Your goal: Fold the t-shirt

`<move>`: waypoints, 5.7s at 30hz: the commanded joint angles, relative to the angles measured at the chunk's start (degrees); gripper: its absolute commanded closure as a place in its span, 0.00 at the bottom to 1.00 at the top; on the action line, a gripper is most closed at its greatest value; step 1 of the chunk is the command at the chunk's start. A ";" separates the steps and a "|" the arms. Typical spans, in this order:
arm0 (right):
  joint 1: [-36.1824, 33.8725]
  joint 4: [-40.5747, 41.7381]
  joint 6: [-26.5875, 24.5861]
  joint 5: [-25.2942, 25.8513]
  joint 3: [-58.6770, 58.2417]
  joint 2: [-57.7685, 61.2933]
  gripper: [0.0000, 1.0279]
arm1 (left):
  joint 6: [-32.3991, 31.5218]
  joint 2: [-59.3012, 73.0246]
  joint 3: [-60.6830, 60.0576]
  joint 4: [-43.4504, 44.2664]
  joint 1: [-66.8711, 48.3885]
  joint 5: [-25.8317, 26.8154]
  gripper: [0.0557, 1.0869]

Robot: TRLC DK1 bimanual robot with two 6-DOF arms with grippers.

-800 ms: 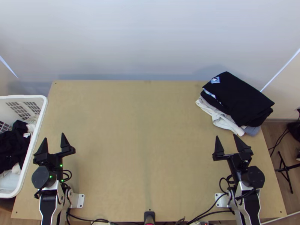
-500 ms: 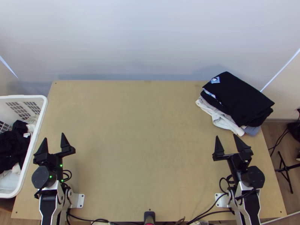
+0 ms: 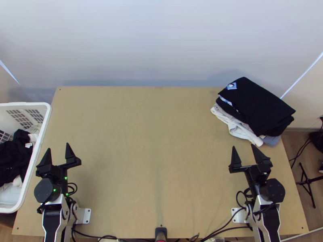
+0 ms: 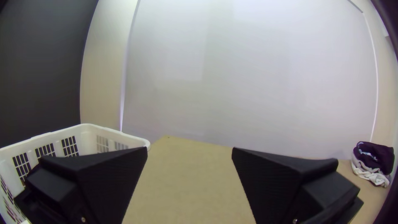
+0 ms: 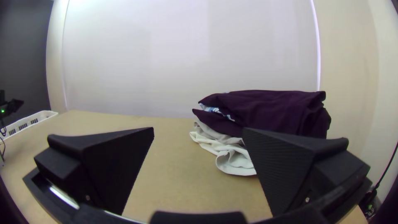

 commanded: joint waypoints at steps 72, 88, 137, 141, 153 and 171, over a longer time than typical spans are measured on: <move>0.00 0.02 0.00 0.00 0.01 0.01 0.04 | 27.09 134.31 110.93 -40.43 57.66 13.56 0.04; 0.00 0.02 0.00 0.00 0.01 0.01 0.04 | 29.20 148.99 120.68 -37.88 56.17 12.06 0.06; 0.00 0.02 0.00 0.00 0.01 0.01 0.04 | 12.15 88.96 114.97 -61.96 30.77 29.91 0.97; 0.00 0.02 0.00 0.00 0.01 0.01 0.04 | 12.32 79.73 102.67 -60.91 19.08 29.20 0.97; 0.00 0.02 0.00 0.00 0.01 0.01 0.04 | 4.24 58.55 64.17 -44.65 -31.19 3.28 0.97; 0.00 0.02 0.00 0.00 0.01 0.01 0.04 | -11.67 83.16 63.99 -19.33 -68.46 -7.71 0.97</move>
